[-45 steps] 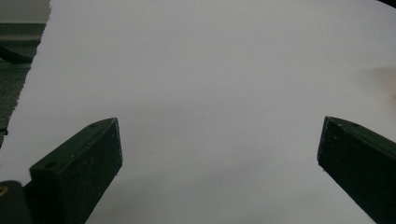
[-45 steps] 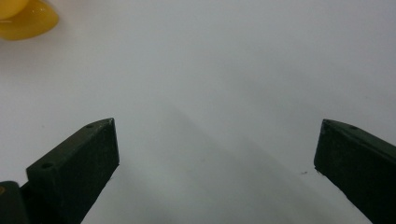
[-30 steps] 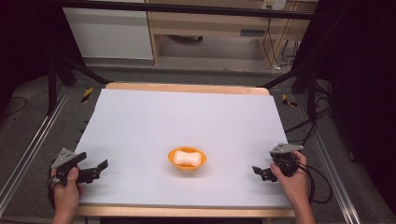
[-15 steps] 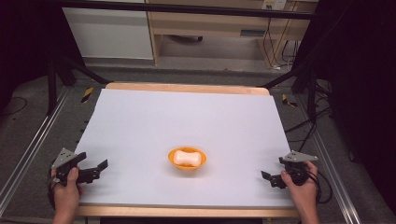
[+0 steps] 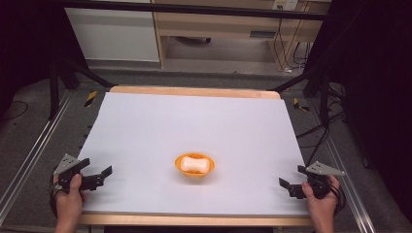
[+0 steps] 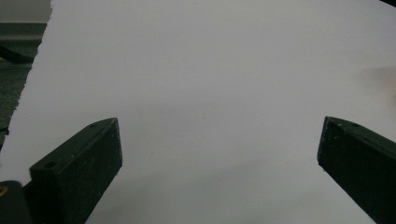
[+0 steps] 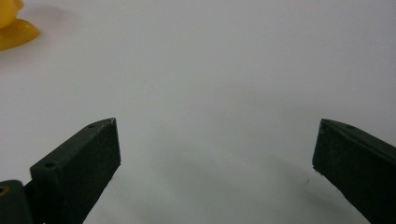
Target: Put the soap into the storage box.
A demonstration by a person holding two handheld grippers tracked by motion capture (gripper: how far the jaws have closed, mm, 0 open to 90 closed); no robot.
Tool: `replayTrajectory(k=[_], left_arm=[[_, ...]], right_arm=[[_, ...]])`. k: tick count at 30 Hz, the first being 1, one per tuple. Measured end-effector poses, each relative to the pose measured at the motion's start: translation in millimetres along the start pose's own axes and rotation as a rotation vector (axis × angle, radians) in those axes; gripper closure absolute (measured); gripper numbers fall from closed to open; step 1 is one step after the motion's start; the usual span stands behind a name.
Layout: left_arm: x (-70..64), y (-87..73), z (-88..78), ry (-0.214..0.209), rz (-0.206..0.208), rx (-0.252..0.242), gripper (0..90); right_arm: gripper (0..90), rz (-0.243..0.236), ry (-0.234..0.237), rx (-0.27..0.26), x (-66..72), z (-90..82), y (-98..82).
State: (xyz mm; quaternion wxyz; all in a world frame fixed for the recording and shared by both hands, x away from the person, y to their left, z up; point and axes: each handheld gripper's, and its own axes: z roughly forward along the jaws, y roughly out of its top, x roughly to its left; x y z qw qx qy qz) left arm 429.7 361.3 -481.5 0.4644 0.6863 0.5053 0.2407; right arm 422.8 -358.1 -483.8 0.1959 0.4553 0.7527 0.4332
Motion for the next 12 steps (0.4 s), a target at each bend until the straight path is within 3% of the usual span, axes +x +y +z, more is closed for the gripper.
replayTrajectory(k=[7, 12], left_arm=[[-0.8, -0.1, 0.0, 0.002, 0.001, 0.000, 0.0], [-0.5, 0.4, 0.4, 0.003, 0.003, 0.004, 0.0]], right_arm=[[1.8, -0.023, -0.009, 0.020, 2.7, 2.3, 0.1], [1.4, -0.041, -0.062, 0.028, 6.1, 3.2, 1.1]])
